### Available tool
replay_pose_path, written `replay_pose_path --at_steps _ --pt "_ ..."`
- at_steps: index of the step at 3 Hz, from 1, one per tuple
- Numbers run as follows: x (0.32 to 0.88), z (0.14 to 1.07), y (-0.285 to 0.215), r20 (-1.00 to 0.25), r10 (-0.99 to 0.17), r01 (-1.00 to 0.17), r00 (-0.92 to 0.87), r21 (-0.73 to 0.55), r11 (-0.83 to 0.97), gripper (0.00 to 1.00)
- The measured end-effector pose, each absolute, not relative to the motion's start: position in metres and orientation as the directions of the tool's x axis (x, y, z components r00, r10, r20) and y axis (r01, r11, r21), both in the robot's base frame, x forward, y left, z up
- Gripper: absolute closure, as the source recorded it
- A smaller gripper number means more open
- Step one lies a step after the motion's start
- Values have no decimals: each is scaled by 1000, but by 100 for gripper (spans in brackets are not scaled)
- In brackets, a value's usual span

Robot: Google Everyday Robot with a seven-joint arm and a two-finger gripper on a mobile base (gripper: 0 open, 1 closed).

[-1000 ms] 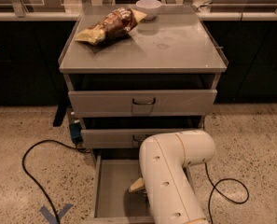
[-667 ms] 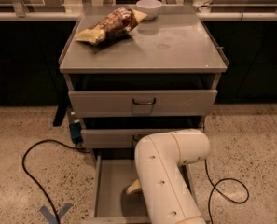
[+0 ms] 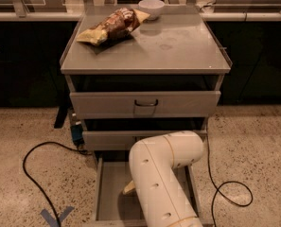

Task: Pick pepsi can from bottom drawer and place on counter

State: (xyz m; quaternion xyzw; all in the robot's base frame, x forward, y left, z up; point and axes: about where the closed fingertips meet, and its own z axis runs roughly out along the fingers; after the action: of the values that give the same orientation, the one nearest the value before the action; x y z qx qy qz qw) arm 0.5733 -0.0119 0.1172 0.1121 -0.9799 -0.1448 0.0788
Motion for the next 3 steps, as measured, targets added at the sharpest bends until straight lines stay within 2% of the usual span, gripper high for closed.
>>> replay_pose_path --at_steps 2,3 --pt "575 117 -11 121 -243 -198 -962 302 933 42" --pt "572 117 -10 114 -242 -201 -964 286 937 41"
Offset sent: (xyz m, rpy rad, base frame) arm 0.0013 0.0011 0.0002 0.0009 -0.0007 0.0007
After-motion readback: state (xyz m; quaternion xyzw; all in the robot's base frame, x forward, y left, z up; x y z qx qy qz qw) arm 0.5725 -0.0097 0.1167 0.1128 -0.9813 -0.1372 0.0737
